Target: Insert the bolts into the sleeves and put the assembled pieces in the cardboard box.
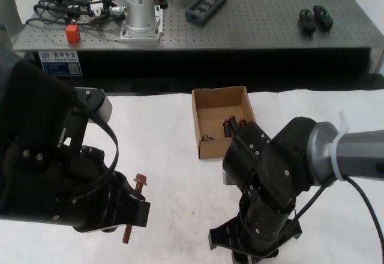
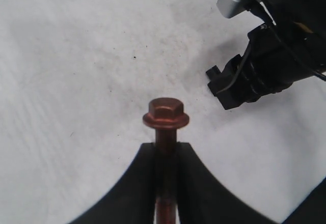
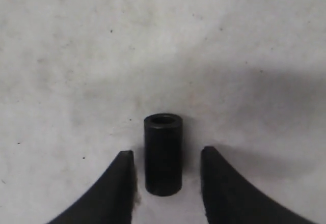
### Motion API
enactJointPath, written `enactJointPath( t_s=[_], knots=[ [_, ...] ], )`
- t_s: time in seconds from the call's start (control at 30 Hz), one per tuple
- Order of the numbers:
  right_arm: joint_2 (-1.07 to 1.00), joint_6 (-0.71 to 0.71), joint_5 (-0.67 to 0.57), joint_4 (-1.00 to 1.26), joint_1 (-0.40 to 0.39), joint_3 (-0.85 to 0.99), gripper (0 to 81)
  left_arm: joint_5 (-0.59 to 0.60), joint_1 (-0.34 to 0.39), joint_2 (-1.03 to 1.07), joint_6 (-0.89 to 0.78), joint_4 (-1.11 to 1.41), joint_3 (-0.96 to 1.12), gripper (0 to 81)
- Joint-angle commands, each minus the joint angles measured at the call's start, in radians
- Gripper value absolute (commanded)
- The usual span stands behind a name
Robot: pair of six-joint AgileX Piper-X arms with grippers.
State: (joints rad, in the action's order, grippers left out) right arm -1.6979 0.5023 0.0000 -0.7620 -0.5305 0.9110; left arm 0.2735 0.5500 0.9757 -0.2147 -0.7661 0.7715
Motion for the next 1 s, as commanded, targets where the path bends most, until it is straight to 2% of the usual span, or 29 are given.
enactJointPath(
  t_s=[0.0, 0.07, 0.2, 0.33, 0.47, 0.63, 0.8, 0.97],
  knots=[
    [-0.03, -0.01, -0.015, 0.003, 0.004, -0.001, 24.2, 0.008, -0.003, -0.013, 0.014, 0.003, 0.002, 0.7],
    [-0.04, -0.01, -0.013, 0.003, 0.004, -0.001, 18.6, 0.008, -0.003, -0.013, 0.014, 0.003, 0.002, 0.7],
    [-0.027, -0.01, 0.023, 0.049, 0.004, -0.001, 1.1, 0.008, -0.003, -0.013, 0.014, 0.003, 0.002, 0.7],
    [0.031, -0.037, 0.035, 0.117, 0.018, -0.001, 1.3, 0.017, -0.003, -0.013, 0.014, 0.003, 0.002, 0.7],
    [0.137, -0.088, 0.069, 0.117, 0.034, -0.003, 1.3, 0.152, -0.003, -0.013, 0.018, 0.044, 0.002, 0.7],
    [0.358, -0.155, 0.101, 0.183, 0.042, -0.056, 1.3, 0.338, -0.003, -0.013, 0.021, 0.232, 0.002, 0.7],
    [0.638, -0.198, -0.051, 0.244, 0.042, -0.212, 1.3, 0.367, -0.003, -0.013, -0.053, 0.45, 0.002, 0.7],
    [0.892, -0.188, -0.414, 0.399, 0.02, -0.39, 1.3, 0.444, -0.003, -0.004, -0.165, 0.67, -0.006, 0.7]
  ],
)
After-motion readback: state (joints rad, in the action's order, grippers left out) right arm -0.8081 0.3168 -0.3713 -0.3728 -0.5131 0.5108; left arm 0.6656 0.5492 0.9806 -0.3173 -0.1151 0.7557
